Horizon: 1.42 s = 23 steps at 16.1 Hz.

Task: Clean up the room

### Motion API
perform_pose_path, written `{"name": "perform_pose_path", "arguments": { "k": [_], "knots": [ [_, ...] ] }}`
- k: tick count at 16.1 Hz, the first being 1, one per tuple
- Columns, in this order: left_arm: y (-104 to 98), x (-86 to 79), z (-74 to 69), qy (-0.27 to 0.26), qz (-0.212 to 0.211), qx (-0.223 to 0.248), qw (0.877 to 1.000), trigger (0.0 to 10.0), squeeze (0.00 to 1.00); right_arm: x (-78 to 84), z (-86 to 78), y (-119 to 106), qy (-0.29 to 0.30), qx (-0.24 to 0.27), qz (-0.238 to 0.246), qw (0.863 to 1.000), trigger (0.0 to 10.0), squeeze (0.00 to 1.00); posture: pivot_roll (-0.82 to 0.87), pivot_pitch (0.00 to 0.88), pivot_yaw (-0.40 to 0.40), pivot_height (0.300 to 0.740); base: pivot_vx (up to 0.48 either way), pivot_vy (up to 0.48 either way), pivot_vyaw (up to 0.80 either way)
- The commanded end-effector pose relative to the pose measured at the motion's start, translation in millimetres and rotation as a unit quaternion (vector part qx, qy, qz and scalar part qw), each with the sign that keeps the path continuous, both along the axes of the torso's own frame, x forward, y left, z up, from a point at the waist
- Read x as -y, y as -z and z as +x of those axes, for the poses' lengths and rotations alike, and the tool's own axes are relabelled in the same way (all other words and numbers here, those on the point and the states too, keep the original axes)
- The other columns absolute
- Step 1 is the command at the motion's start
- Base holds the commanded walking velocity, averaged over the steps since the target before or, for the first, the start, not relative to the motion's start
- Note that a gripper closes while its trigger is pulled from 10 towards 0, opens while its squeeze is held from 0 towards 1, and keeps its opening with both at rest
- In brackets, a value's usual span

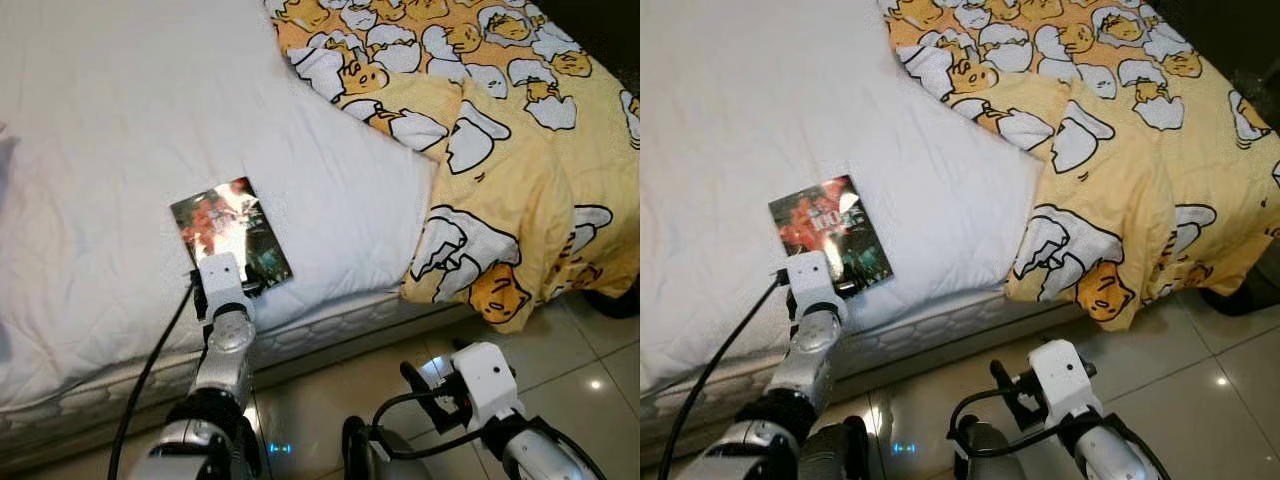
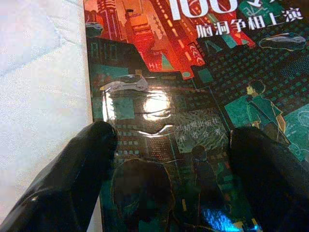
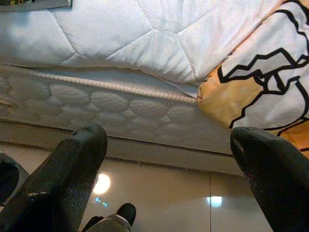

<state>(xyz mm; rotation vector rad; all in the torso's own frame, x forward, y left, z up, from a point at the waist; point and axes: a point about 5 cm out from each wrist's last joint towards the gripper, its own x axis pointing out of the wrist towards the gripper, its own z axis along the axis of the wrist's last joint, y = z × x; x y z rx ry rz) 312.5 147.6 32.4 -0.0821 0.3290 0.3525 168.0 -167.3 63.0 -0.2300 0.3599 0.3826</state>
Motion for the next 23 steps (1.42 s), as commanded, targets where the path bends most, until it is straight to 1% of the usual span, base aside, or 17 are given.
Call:
{"name": "perform_pose_path", "arguments": {
  "k": [1,3,4,5,6,7,9,10,12,13,14,16,18,19,21,23],
  "knots": [
    [21.7,-9.2,-12.7,-0.021,-0.01,-0.059,0.998,10.0,0.0,2.1,-2.8,-0.6,-0.001,-0.002,-0.01,1.0,10.0,0.0,-0.24,0.232,-0.089,0.74,0.0,0.0,0.0],
    [13.7,-16.2,-4.9,-0.028,0.008,-0.046,0.999,10.0,0.0,1.9,-2.8,-0.9,-0.002,-0.001,-0.01,1.0,10.0,0.0,-0.23,0.237,-0.089,0.74,0.0,0.0,0.0],
    [12.9,-20.5,-3.4,-0.043,-0.004,-0.048,0.998,10.0,0.0,1.6,-3.0,-0.4,-0.002,-0.002,-0.011,1.0,10.0,0.0,-0.23,0.239,-0.088,0.74,0.0,0.0,0.0],
    [14.6,-23.0,-3.6,-0.054,-0.018,-0.055,0.997,10.0,0.0,1.3,-3.0,0.0,-0.002,-0.003,-0.011,1.0,10.0,0.0,-0.23,0.239,-0.089,0.74,0.0,0.0,0.0],
    [19.3,-22.7,-6.0,-0.065,-0.048,-0.067,0.994,10.0,0.0,1.2,-3.1,0.2,-0.003,-0.003,-0.011,1.0,10.0,0.0,-0.23,0.239,-0.089,0.74,0.0,0.0,0.0],
    [30.9,-17.7,-11.6,-0.072,-0.127,-0.098,0.984,10.0,0.0,1.4,-3.1,0.3,-0.002,-0.004,-0.012,1.0,10.0,0.0,-0.24,0.239,-0.09,0.74,0.0,0.0,0.0],
    [35.1,-16.3,-13.4,-0.075,-0.16,-0.111,0.978,10.0,0.0,1.5,-2.7,0.0,-0.002,-0.003,-0.012,1.0,10.0,0.0,-0.24,0.24,-0.091,0.74,0.0,0.0,0.0],
    [34.9,-16.6,-13.1,-0.074,-0.16,-0.11,0.978,10.0,0.0,1.6,-2.6,-0.1,-0.001,-0.003,-0.012,1.0,10.0,0.0,-0.24,0.24,-0.09,0.74,0.0,0.0,0.0],
    [30.1,-18.4,-7.7,-0.073,-0.17,-0.1,0.978,10.0,0.0,2.2,-1.8,0.0,0.0,-0.002,-0.013,1.0,10.0,0.0,-0.24,0.241,-0.09,0.74,0.0,0.0,0.0],
    [28.0,-20.6,-5.5,-0.069,-0.166,-0.098,0.979,2.6,0.0,0.9,-0.4,-0.3,-0.002,0.0,-0.012,1.0,10.0,0.0,-0.24,0.241,-0.09,0.74,0.0,0.0,0.0],
    [27.3,-22.4,-5.0,-0.07,-0.165,-0.096,0.979,0.0,0.0,0.1,0.6,-1.0,-0.003,0.001,-0.011,1.0,10.0,0.0,-0.24,0.242,-0.09,0.74,0.0,0.0,0.0],
    [26.4,-24.3,-4.3,-0.068,-0.16,-0.094,0.98,0.0,0.0,0.5,1.8,-1.7,-0.004,0.002,-0.011,1.0,10.0,0.0,-0.24,0.242,-0.09,0.74,0.0,0.0,0.0],
    [23.8,-27.6,-2.8,-0.07,-0.142,-0.085,0.984,0.0,0.0,3.1,1.0,-1.3,-0.003,0.0,-0.014,1.0,10.0,0.0,-0.24,0.247,-0.093,0.74,0.0,0.0,0.0],
    [21.3,-28.3,-0.8,-0.072,-0.143,-0.077,0.984,0.0,0.0,3.2,0.8,-1.4,-0.003,0.0,-0.014,1.0,10.0,0.0,-0.24,0.247,-0.093,0.74,0.0,0.0,0.0],
    [10.7,-28.2,7.7,-0.068,-0.154,-0.041,0.985,0.0,0.0,3.3,0.7,-1.4,-0.003,0.0,-0.014,1.0,10.0,0.0,-0.24,0.247,-0.093,0.74,0.0,0.0,0.0],
    [4.3,-28.9,12.7,-0.067,-0.164,-0.023,0.984,0.0,0.0,3.3,0.6,-1.3,-0.003,-0.001,-0.014,1.0,10.0,0.0,-0.24,0.247,-0.093,0.74,0.0,0.0,0.0]
  ]
}}
